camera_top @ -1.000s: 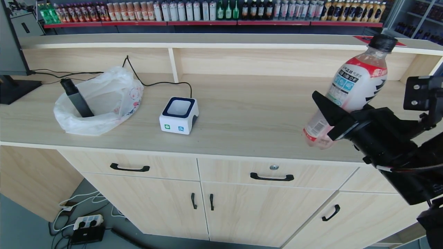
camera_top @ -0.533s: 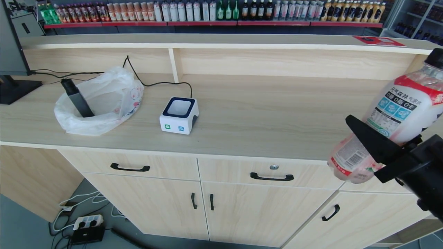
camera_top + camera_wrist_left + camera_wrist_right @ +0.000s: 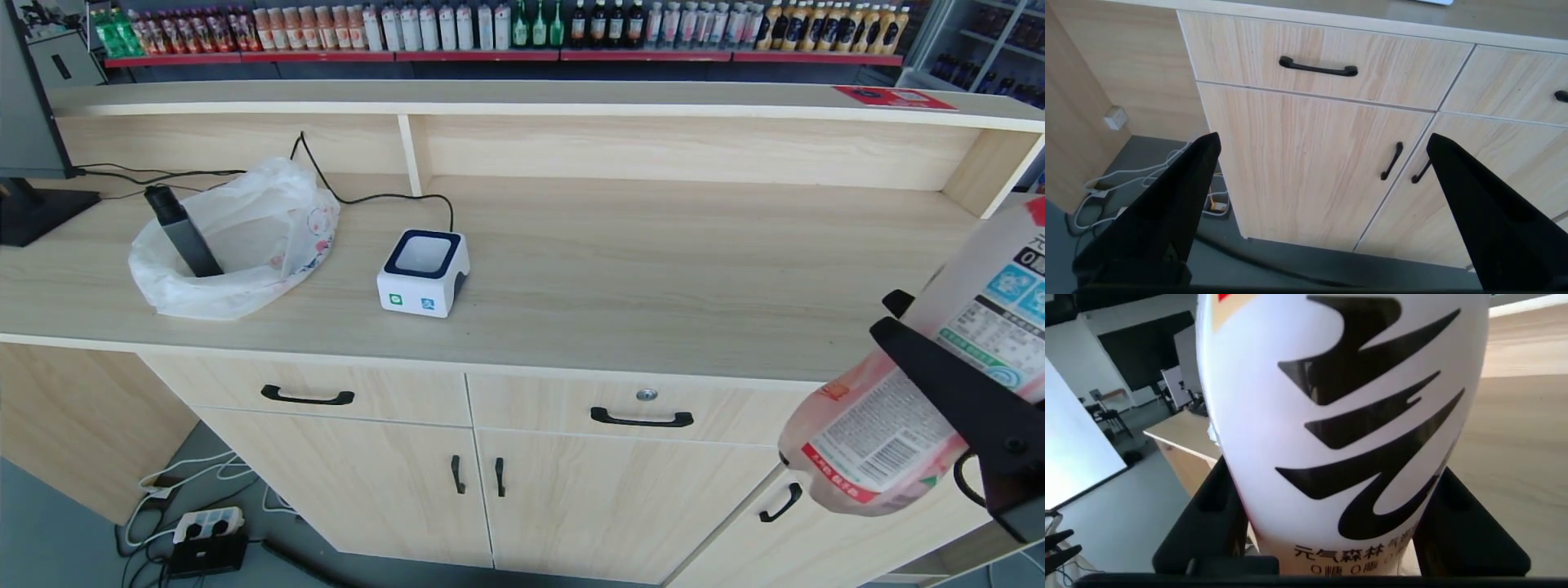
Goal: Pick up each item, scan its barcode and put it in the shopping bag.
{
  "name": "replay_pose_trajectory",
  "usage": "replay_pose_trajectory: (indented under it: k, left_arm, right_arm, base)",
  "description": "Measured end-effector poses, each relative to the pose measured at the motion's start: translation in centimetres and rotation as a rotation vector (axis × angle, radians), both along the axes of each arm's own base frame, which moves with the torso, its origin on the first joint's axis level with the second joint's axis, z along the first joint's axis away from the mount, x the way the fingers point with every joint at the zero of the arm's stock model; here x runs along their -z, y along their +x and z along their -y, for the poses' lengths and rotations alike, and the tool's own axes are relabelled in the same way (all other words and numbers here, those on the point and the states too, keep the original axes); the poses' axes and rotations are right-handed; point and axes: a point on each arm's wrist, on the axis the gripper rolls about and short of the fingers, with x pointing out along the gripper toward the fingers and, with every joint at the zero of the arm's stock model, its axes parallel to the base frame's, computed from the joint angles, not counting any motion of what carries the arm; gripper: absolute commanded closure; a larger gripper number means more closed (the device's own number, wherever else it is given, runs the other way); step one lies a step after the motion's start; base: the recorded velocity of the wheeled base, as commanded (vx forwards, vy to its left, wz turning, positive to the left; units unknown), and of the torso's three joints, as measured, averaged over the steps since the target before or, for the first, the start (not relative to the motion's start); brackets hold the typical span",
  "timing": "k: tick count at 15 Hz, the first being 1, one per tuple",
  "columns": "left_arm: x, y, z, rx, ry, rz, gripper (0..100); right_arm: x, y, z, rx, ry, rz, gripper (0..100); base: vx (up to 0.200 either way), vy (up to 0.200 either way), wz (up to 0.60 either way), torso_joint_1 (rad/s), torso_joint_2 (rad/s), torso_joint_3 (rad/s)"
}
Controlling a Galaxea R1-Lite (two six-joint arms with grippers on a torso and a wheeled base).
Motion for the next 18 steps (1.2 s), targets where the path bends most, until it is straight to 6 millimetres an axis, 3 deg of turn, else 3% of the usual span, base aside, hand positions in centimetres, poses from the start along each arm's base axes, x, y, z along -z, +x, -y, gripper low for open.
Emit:
replay_pose_trajectory:
  k: [5,12,18]
  left_arm:
    - [0.0,0.0,0.0,0.000,0.000,0.000,0]
    - [0.0,0.0,0.0,0.000,0.000,0.000,0]
    - [0.0,0.0,0.0,0.000,0.000,0.000,0]
  right_arm:
    - [-0.7,0.1,-0.5,-0.095,0.101,-0.054,100]
    - [-3.0,0.8,-6.1,-0.337,0.171,-0.070,100]
    - [-3.6,0.9,-8.2,-0.454,0.248,-0.142,100]
  base:
    - [0.000,0.000,0.00,0.000,0.00,0.000]
    - [0.000,0.000,0.00,0.000,0.00,0.000]
    - [0.000,0.000,0.00,0.000,0.00,0.000]
